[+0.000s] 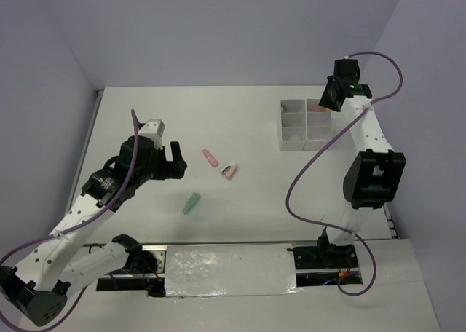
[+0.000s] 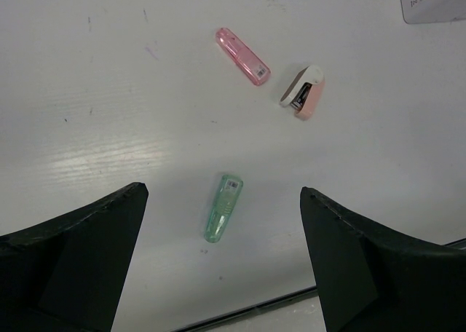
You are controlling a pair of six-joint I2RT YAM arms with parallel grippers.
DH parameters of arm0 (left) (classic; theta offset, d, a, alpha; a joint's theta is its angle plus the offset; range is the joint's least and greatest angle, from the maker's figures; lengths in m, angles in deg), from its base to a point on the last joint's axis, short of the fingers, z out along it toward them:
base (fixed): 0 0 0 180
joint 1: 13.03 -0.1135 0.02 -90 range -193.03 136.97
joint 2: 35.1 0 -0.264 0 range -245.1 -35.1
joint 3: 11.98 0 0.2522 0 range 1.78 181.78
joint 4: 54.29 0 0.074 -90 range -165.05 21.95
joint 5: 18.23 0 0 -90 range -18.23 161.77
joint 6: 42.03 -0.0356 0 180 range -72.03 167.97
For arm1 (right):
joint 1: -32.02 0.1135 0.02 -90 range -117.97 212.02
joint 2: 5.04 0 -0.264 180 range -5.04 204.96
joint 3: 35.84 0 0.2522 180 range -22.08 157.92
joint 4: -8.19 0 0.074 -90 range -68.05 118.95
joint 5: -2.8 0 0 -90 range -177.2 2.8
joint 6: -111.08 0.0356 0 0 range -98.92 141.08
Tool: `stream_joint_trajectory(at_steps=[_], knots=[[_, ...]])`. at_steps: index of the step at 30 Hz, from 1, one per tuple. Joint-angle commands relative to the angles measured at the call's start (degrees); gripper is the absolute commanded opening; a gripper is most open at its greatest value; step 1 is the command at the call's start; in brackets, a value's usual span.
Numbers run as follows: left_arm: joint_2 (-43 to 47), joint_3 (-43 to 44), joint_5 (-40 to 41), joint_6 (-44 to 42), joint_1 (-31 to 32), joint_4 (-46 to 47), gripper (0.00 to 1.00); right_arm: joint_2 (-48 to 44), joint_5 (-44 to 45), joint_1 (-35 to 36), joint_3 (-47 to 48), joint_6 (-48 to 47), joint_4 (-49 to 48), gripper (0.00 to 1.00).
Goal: Sort the stationery into containers
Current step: Place the pen in the storage box.
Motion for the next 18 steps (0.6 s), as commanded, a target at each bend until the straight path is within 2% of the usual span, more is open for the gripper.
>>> stream_joint_trajectory(at_steps=[1,10,13,16,17,18], knots=[[0.4,0.0,-0.6,-0.7,0.0,1.6,0.99,2.8,-2.0,-0.2,3.1,-1.1,-1.7,0.0],[0.6,0.0,-0.7,-0.8,0.0,1.6,0.99,6.3,-3.7,-0.6,6.3,-0.9,-0.8,0.0],[0.8,0.0,-1.1,-0.8,0.0,1.8,0.99,9.1,-3.9,-0.7,8.7,-0.9,1.1,0.11],[0.8,-0.1,-1.4,-0.9,0.0,1.9,0.99,10.5,-4.5,-0.8,9.7,-0.5,1.8,0.31],[0.7,-0.2,-1.6,-1.0,0.0,2.0,0.99,10.5,-4.5,-0.8,9.9,-0.5,1.8,0.41],[0.6,-0.2,-1.7,-1.0,0.1,2.0,0.99,10.4,-4.3,-0.8,10.2,-0.3,1.9,0.42]])
